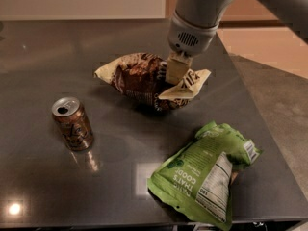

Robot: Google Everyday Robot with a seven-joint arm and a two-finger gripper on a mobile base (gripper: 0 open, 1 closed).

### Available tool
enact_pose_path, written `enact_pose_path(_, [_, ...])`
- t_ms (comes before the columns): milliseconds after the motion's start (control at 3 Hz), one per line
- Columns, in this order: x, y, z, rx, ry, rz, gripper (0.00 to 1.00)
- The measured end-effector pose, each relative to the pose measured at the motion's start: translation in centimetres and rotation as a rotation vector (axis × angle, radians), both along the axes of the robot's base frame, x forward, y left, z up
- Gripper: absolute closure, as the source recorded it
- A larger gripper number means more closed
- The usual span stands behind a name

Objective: Move brown chip bag near green rice chip bag

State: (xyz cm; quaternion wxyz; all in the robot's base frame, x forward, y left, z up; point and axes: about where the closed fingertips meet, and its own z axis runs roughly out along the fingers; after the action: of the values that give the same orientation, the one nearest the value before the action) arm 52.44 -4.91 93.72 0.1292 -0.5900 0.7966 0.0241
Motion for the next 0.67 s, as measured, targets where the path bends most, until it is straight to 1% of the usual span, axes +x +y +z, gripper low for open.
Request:
enact_pose_path(333, [-2.5,-2.8,1.8,-0.026,-0.014,-0.048,1.00])
enact_pose_path(667, [-4.4,-4.8,2.8,-0.062,-0.015,-0.093,0.82])
